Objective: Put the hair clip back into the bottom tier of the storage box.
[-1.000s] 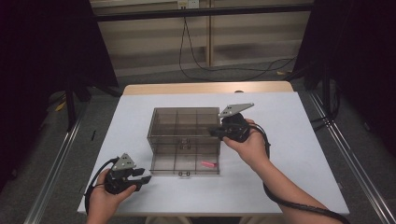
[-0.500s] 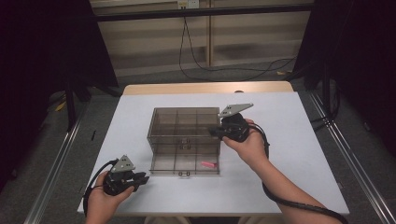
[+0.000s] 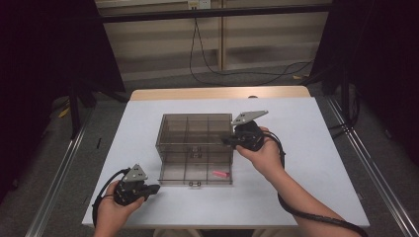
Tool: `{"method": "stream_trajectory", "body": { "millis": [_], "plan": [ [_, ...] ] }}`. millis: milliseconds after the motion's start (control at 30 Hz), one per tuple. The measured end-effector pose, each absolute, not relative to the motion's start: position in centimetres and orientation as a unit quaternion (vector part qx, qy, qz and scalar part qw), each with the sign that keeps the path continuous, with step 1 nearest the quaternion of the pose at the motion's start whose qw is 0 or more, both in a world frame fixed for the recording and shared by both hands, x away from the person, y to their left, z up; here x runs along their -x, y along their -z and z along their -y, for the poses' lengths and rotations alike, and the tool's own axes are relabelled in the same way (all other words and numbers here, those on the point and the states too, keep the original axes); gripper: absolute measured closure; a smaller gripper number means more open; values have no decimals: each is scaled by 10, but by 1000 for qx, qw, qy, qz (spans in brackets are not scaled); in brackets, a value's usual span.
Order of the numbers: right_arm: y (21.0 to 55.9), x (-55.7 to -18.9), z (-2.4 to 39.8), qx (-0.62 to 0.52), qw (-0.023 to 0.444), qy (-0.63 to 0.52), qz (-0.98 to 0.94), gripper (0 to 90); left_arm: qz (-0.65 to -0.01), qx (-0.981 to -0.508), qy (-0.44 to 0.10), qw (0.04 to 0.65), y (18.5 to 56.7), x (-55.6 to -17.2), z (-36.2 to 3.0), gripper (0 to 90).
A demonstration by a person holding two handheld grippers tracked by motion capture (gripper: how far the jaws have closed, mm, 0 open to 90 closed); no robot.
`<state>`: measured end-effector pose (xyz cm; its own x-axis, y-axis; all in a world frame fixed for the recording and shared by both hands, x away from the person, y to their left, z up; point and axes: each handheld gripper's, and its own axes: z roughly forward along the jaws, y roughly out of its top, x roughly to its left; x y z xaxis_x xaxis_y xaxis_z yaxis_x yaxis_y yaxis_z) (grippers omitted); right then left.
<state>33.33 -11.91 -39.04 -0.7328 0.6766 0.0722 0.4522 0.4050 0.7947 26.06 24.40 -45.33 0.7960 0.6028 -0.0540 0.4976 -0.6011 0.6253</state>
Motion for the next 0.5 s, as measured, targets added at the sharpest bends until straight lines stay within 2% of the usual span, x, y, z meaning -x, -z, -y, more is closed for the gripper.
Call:
{"method": "stream_trajectory", "body": {
  "millis": [500],
  "plan": [
    [391, -333, 120, -344, 133, -426, -826, 900, -296, -899, -68, 317, 459, -267, -227, 900]
  ]
}}
